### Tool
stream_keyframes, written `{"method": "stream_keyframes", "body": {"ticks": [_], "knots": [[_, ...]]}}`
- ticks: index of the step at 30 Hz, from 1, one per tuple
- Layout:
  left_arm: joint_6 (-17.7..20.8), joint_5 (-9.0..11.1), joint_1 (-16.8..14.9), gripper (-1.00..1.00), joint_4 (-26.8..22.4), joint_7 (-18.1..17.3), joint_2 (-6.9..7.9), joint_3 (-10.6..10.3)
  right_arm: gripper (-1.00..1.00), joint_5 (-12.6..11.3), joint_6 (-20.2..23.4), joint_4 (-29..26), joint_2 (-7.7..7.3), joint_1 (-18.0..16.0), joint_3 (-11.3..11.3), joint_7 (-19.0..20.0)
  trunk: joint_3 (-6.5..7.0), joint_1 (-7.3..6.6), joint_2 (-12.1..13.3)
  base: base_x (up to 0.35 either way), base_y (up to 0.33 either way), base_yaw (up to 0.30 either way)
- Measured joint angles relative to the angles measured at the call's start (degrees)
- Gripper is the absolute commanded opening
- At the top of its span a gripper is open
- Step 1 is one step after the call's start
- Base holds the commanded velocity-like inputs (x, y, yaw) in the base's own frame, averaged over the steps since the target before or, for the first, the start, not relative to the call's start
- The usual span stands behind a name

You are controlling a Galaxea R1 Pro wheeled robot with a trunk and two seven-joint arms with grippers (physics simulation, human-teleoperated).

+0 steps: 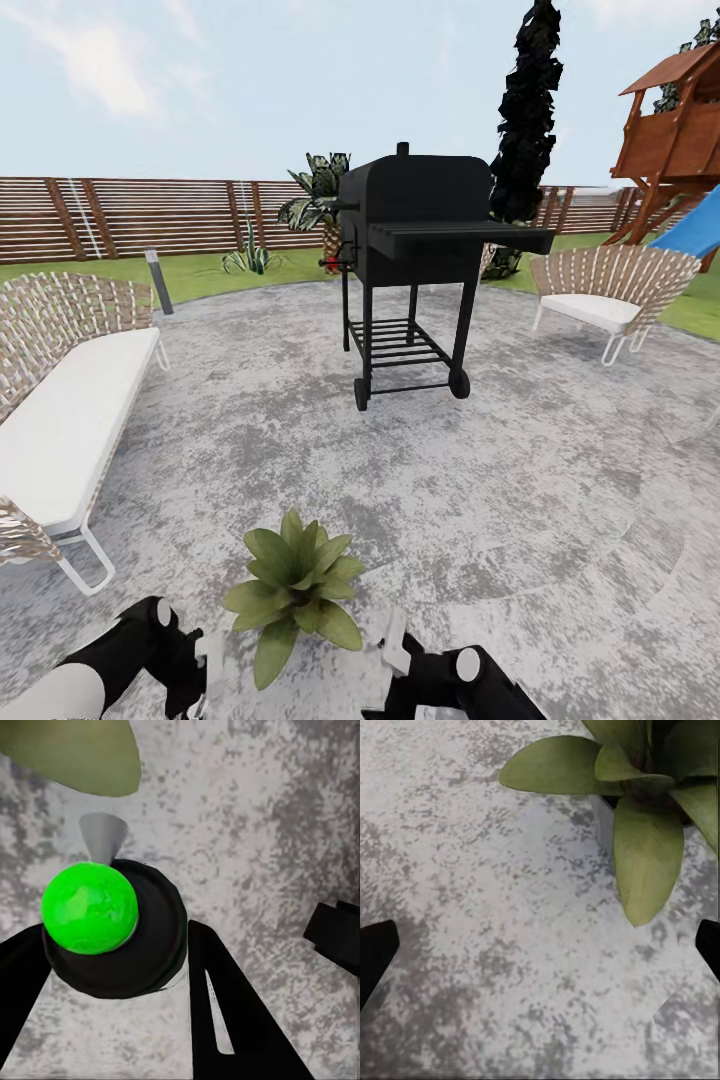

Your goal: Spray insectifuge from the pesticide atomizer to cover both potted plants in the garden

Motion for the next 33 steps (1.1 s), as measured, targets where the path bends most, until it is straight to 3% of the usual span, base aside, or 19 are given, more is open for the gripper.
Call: {"method": "stream_keyframes", "body": {"ticks": [3, 4, 7, 9, 11, 13, 14, 16, 18, 22, 23, 27, 33], "knots": [[0.34, -0.14, 0.0, -1.0, -0.02, -0.19, 0.26, 4.3, 1.0, -0.05, -0.06, -0.06, -0.4, 0.0, -0.2, -0.34, 0.0, 0.0, 0.0, 0.0, 0.0, 0.0], [0.49, -0.11, 0.0, -1.0, -0.24, -0.06, 0.37, 6.54, 1.0, -0.26, -0.12, -0.02, -0.54, 0.0, -2.11, -1.75, 0.0, 0.0, 0.0, 0.0, 0.0, 0.0], [0.49, 0.08, -0.01, -1.0, -0.68, 0.49, 0.41, 11.57, 1.0, -1.32, -0.13, 0.36, -1.1, 0.15, -12.76, -8.89, 0.0, 0.0, 0.0, 0.0, 0.0, 0.0], [0.0, 0.17, 0.01, -1.0, -0.39, 2.38, 0.47, 16.31, 1.0, -1.64, -0.61, 0.46, -1.37, 0.31, -22.48, -14.56, 0.0, 0.0, 0.0, 0.0, 0.0, 0.0], [-0.36, 0.32, 0.02, -1.0, -0.11, 5.44, 0.68, 19.96, 1.0, -1.75, -1.83, 0.37, -1.61, 0.42, -29.41, -18.35, 0.0, 0.0, 0.0, 0.0, 0.0, 0.0], [-1.89, 0.53, 0.1, -1.0, -0.06, 7.81, 0.61, 25.33, 1.0, -1.71, -4.14, 0.3, -2.7, 0.47, -38.79, -23.43, 0.0, 0.0, 0.0, 0.0, 0.0, 0.0], [-2.44, 0.54, 0.12, -1.0, -0.08, 8.26, 0.41, 28.49, 1.0, -1.7, -4.8, 0.42, -3.55, 0.48, -44.02, -24.78, 0.0, 0.0, 0.0, 0.0, 0.0, 0.0], [-2.72, 0.44, 0.13, -1.0, -0.12, 8.63, 0.19, 32.85, 1.0, -1.48, -5.43, 1.45, -4.51, 0.5, -51.72, -25.65, 0.0, 0.0, 0.0, 0.0, 0.0, 0.0], [-1.74, 0.31, 0.08, -1.0, -0.42, 9.05, 0.08, 35.84, 1.0, -1.19, -5.76, 2.57, -5.03, 0.5, -56.32, -25.96, 0.0, 0.0, 0.0, 0.0, 0.0, 0.0], [3.28, -0.01, 0.04, -1.0, -0.73, 12.93, 0.06, 36.51, 1.0, -1.1, -6.92, 2.99, -5.15, 1.2, -57.09, -26.32, 0.0, 0.0, 0.0, 0.0, 0.0, 0.0], [7.9, -0.06, 0.05, -1.0, -0.84, 14.07, 0.04, 36.51, 1.0, -1.12, -7.99, 2.99, -5.22, 1.35, -57.24, -26.36, 0.0, 0.0, 0.0, 0.0, 0.0, 0.0], [15.46, 0.11, 0.05, -1.0, -0.83, 14.09, 0.07, 36.21, 1.0, -1.12, -8.2, 3.0, -5.19, 1.45, -57.25, -26.33, 0.0, 0.0, 0.0, 0.0, 0.0, 0.085], [17.7, -0.68, 0.04, -1.0, -0.9, 13.9, 0.07, 35.44, 1.0, -1.11, -8.14, 2.95, -5.21, 1.46, -57.27, -26.29, 0.0, 0.0, 0.0, 0.014, 0.003, 0.063]]}}
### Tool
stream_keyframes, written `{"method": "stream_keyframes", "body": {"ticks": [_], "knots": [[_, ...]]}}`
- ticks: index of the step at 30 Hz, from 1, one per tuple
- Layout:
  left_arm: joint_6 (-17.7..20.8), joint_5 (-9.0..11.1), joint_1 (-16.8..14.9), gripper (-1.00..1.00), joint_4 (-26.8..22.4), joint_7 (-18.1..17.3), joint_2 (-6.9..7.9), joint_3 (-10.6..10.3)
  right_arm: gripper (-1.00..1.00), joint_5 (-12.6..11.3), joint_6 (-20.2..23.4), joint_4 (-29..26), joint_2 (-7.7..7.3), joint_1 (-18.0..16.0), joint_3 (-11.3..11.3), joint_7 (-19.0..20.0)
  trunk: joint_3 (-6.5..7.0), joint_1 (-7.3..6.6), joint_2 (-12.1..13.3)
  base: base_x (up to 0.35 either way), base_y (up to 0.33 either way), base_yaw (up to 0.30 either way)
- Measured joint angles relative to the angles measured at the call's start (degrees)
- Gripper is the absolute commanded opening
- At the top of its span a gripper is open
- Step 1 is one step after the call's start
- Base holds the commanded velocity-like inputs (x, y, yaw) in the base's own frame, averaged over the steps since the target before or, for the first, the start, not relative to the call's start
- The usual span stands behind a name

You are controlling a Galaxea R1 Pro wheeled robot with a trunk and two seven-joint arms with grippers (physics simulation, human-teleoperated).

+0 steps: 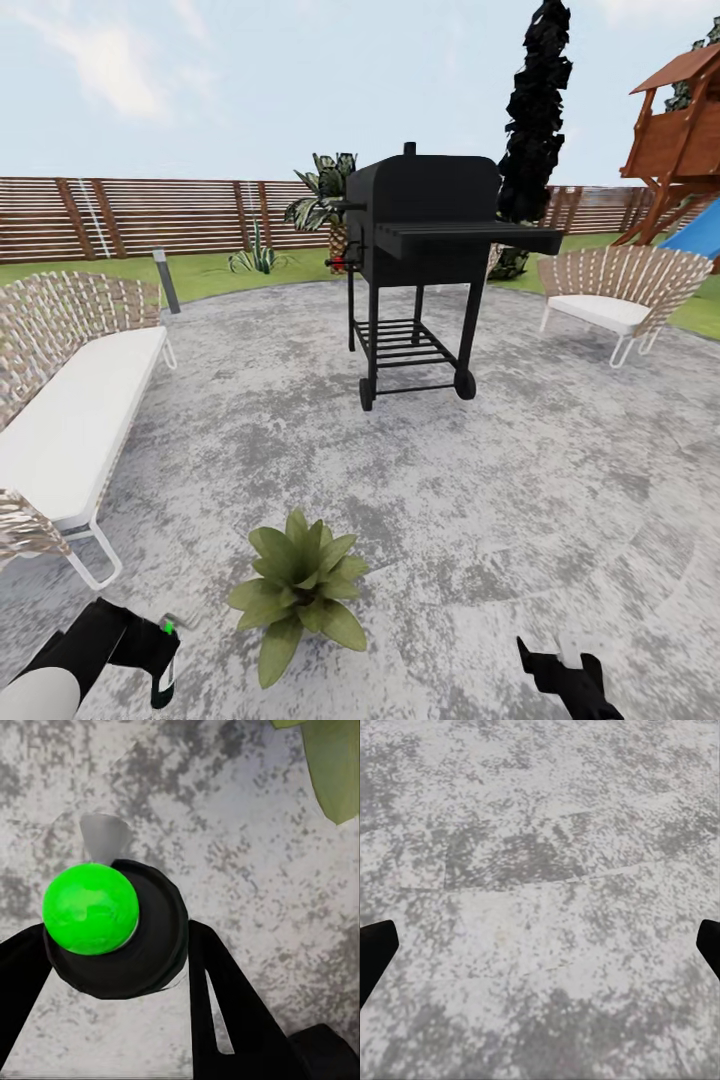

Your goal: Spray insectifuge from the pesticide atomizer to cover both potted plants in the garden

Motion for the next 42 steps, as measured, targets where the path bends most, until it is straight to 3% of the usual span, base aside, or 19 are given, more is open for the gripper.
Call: {"method": "stream_keyframes", "body": {"ticks": [4, 14, 17, 18, 20, 26, 29, 32, 33, 34, 42], "knots": [[8.19, 0.04, 0.0, -1.0, -0.1, 0.02, -0.07, -0.04, 1.0, 0.0, 0.01, -0.1, -0.01, 0.0, 0.0, 0.01, 0.0, -0.02, 0.0, 0.142, 0.09, 0.002], [8.41, 0.19, -0.41, -1.0, -0.11, -0.11, -0.06, -2.08, 1.0, 0.07, 0.01, -0.13, -0.03, 0.0, 0.0, 0.01, 0.0, 0.0, 0.0, 0.043, 0.013, 0.0], [8.67, 0.23, -0.43, -1.0, -0.03, -0.56, -0.04, -7.8, 1.0, 0.12, 0.01, -0.09, -0.03, 0.0, 0.0, 0.01, 0.0, 0.0, 0.0, 0.007, 0.002, 0.0], [8.94, 0.25, -0.55, -1.0, -0.07, -1.65, -0.02, -11.63, 1.0, 0.15, 0.01, -0.07, -0.03, 0.0, 0.0, 0.01, 0.0, 0.0, 0.0, 0.001, 0.0, 0.0], [9.07, 0.19, -0.81, -1.0, -0.11, -4.37, 0.14, -14.43, 1.0, 0.17, 0.01, 0.0, -0.03, 0.0, 0.01, 0.01, 0.0, 0.0, 0.0, 0.0, 0.0, 0.0], [9.12, 0.02, -1.8, -1.0, -2.46, -9.5, 0.33, -15.46, 1.0, 0.22, 0.01, 0.04, -0.03, 0.0, 0.02, 0.01, 0.0, 0.0, 0.0, 0.0, 0.0, 0.0], [10.59, -0.02, -4.24, -1.0, -3.0, -11.71, 0.52, -15.82, 1.0, 0.25, 0.02, 0.04, -0.03, 0.08, 0.04, 0.01, 0.01, 0.0, 0.0, 0.0, 0.0, 0.0], [12.9, -0.92, -4.44, -1.0, -2.91, -11.97, 0.7, -16.06, 1.0, 0.18, 0.01, 0.04, -0.03, 0.09, 0.0, 0.01, 0.0, 0.0, 0.0, 0.0, 0.0, 0.0], [13.01, -2.8, -4.24, -1.0, -2.4, -11.97, 0.71, -16.16, 1.0, 0.18, 0.01, 0.04, -0.03, 0.09, 0.0, 0.01, 0.0, 0.0, 0.0, 0.0, 0.0, 0.0], [13.16, -3.4, -4.24, -1.0, -2.26, -11.97, 0.7, -16.04, 1.0, 0.18, 0.01, 0.04, -0.03, 0.09, 0.0, 0.01, 0.0, 0.0, 0.0, 0.0, 0.0, 0.0], [13.13, -3.91, -4.12, -1.0, -2.09, -11.87, 0.38, -15.98, 1.0, 0.21, 0.0, 0.06, -0.04, 0.09, 0.0, -0.05, 0.0, -0.02, 0.0, 0.124, 0.106, 0.0]]}}
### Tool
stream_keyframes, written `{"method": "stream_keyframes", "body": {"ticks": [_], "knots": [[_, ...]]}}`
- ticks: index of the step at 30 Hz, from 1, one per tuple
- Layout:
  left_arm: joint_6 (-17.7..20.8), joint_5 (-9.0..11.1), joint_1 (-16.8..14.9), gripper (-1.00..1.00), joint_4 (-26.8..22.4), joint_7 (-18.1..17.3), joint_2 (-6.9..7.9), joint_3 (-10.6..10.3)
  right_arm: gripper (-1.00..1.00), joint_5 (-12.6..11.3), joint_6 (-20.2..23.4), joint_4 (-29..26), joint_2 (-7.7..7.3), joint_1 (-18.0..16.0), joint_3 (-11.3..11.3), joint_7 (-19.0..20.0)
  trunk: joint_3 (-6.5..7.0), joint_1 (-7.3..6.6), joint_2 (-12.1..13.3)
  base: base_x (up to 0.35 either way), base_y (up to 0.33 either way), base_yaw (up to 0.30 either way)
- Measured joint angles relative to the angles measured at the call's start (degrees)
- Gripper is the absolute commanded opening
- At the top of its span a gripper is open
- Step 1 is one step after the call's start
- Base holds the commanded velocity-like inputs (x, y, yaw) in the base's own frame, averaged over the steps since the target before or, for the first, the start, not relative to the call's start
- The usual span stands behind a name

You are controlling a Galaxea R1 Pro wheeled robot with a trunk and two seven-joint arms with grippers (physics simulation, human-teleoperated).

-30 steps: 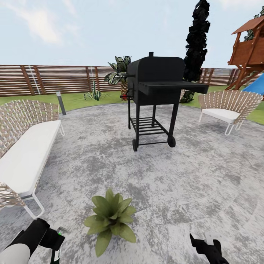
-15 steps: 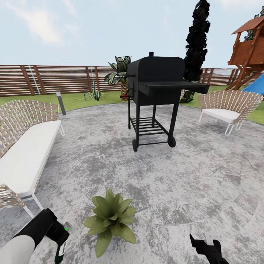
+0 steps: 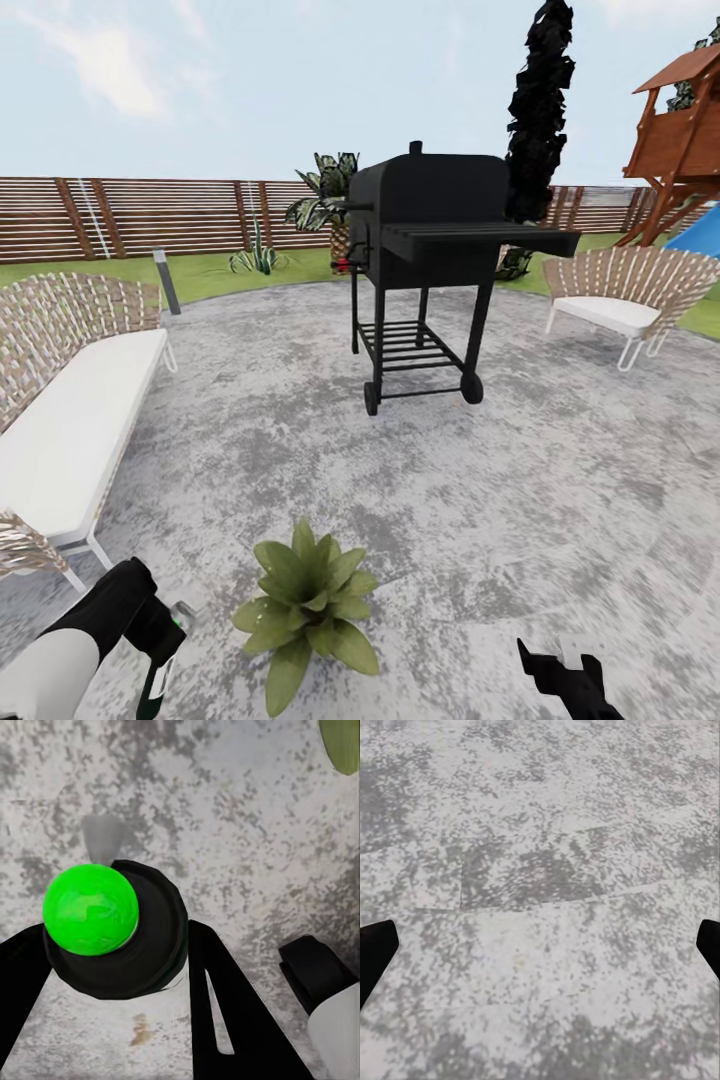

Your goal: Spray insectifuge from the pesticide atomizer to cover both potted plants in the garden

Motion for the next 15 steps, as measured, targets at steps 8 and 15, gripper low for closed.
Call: {"method": "stream_keyframes", "body": {"ticks": [8, 15], "knots": [[-1.09, -0.11, 4.61, -1.0, 0.09, 0.19, 0.18, -0.03, 1.0, 0.06, -0.02, 0.09, -0.07, 0.16, 0.0, -0.02, -0.01, 0.02, 0.0, 0.016, 0.014, 0.0], [-2.36, 0.12, 3.98, -1.0, -1.12, -0.14, -0.35, 0.17, 1.0, 0.04, -0.08, 0.12, -0.08, 0.35, 0.03, -0.02, 0.0, 0.02, 0.0, 0.0, 0.0, 0.0]]}}
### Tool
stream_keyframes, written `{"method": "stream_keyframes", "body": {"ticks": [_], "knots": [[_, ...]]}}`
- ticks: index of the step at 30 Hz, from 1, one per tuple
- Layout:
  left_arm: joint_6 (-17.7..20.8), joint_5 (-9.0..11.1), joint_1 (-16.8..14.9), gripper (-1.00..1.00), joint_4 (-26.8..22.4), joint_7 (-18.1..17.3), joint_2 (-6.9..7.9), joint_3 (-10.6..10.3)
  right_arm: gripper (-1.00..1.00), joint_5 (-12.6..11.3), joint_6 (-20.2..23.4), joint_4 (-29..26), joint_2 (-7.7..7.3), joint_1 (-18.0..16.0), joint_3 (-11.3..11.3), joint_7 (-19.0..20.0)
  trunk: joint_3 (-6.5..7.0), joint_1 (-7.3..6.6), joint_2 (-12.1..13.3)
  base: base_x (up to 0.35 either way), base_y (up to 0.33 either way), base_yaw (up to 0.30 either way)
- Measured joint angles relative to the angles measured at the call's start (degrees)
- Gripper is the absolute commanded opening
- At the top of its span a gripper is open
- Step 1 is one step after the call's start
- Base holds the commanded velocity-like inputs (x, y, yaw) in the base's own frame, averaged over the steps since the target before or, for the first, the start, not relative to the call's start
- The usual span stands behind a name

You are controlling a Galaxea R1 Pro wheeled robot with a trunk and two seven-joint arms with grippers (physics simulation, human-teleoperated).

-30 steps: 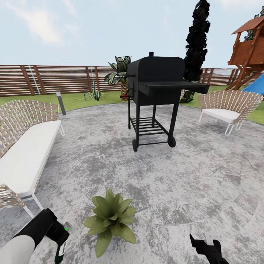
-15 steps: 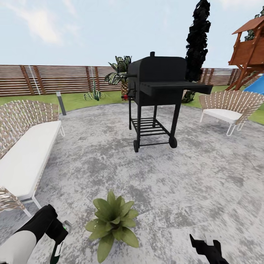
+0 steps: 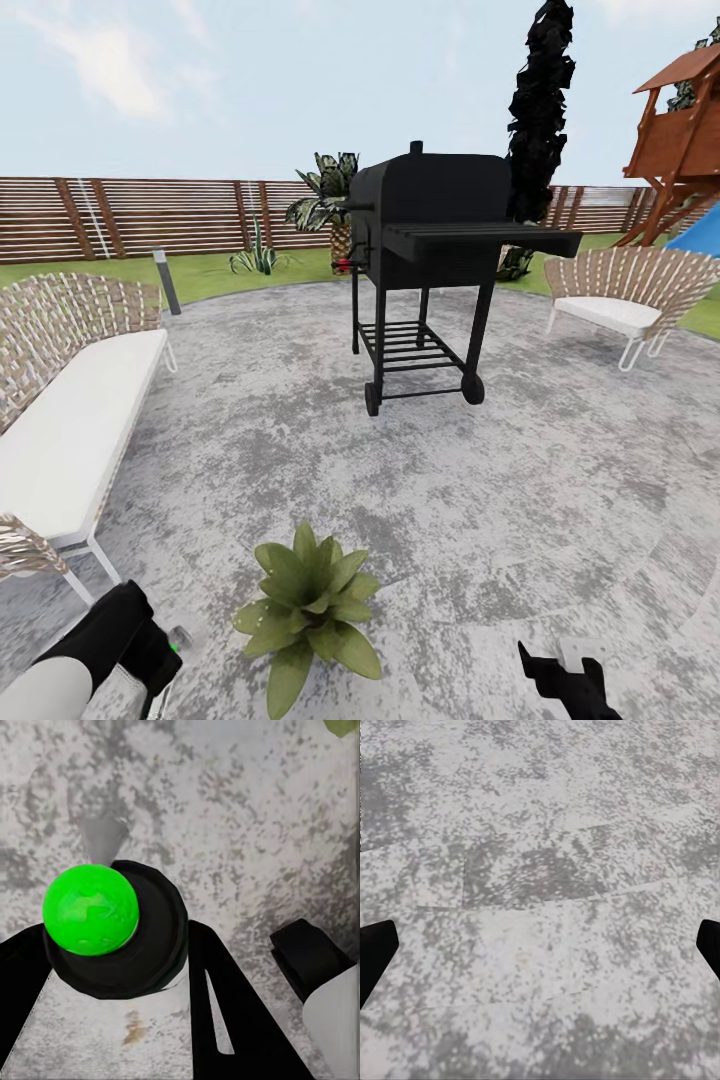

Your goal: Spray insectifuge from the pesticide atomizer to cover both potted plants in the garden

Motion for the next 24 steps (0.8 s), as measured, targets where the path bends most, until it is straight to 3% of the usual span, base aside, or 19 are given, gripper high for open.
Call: {"method": "stream_keyframes", "body": {"ticks": [3, 5, 7, 11, 15, 19, 24], "knots": [[0.2, 0.2, -0.55, -1.0, -2.19, -0.27, -0.39, 0.07, 1.0, 0.02, 0.0, 0.11, 0.0, 0.0, 0.05, 0.0, 0.0, 0.0, 0.0, 0.0, 0.0, 0.0], [0.15, 0.06, -0.77, -1.0, -4.24, -2.52, -0.39, 0.01, 1.0, 0.02, 0.0, 0.12, 0.0, 0.01, 0.05, 0.0, 0.0, 0.0, 0.0, 0.0, 0.0, 0.0], [-0.15, -0.16, -0.71, -1.0, -5.04, -6.23, 0.39, -0.11, 1.0, 0.02, 0.0, 0.12, 0.0, 0.01, 0.06, 0.0, 0.0, 0.0, 0.0, 0.0, 0.0, 0.0], [-3.94, -0.74, -0.12, -1.0, -4.48, -8.5, 3.39, -0.24, 1.0, 0.02, 0.0, 0.12, 0.01, 0.01, 0.06, 0.0, 0.0, 0.0, 0.0, 0.0, 0.0, 0.0], [-6.4, -1.18, 0.02, -1.0, -4.33, -12.16, 5.35, -0.26, 1.0, 0.02, 0.0, 0.12, 0.0, 0.03, 0.06, 0.0, 0.0, 0.0, 0.0, 0.0, 0.0, 0.0], [-6.51, -1.18, -0.12, -1.0, -5.22, -12.58, 5.2, 0.01, 1.0, -0.05, 0.0, -0.01, 0.07, 0.02, 0.05, 0.02, 0.0, 0.0, 0.0, 0.0, 0.0, 0.009], [-6.07, -1.08, -0.87, -1.0, -6.33, -12.8, 4.71, 0.11, 1.0, -0.09, 0.01, 0.03, 0.09, 0.02, 0.05, 0.01, 0.0, 0.0, 0.0, 0.0, 0.0, 0.236]]}}
